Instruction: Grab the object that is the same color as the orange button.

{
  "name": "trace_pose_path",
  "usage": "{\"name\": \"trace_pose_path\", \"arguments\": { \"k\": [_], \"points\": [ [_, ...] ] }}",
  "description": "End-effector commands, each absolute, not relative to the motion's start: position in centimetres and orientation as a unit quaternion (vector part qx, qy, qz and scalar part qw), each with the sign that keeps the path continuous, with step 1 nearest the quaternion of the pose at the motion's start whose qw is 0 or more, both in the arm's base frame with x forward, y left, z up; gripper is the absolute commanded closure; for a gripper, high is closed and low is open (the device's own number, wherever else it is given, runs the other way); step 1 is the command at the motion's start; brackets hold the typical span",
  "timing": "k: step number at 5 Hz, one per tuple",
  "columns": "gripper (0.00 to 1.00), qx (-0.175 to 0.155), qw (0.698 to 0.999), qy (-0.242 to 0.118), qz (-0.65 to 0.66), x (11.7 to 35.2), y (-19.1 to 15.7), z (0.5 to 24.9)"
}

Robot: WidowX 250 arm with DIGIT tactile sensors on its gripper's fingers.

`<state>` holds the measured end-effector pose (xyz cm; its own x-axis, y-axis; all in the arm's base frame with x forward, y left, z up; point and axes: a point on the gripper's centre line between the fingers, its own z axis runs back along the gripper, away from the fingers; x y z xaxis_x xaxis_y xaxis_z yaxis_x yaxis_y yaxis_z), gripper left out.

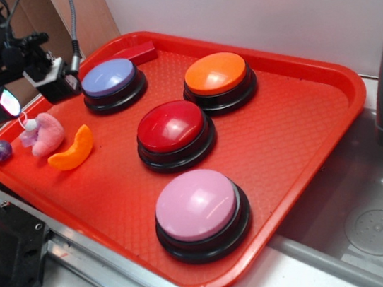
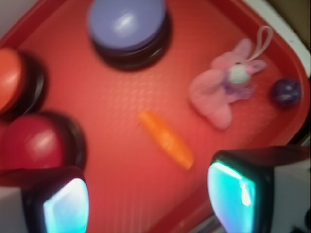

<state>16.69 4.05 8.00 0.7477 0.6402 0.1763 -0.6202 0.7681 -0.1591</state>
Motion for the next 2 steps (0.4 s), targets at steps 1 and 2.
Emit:
{"name": "trace_pose_path", "arguments": {
  "k": [1,2],
  "points": [
    [0.0,-0.011,0.917,-0.136,0.374,18.1,5.2,5.6],
    [0.0,0.008,0.917,-0.125,0.38,18.4,5.2,3.7]
  ]
}}
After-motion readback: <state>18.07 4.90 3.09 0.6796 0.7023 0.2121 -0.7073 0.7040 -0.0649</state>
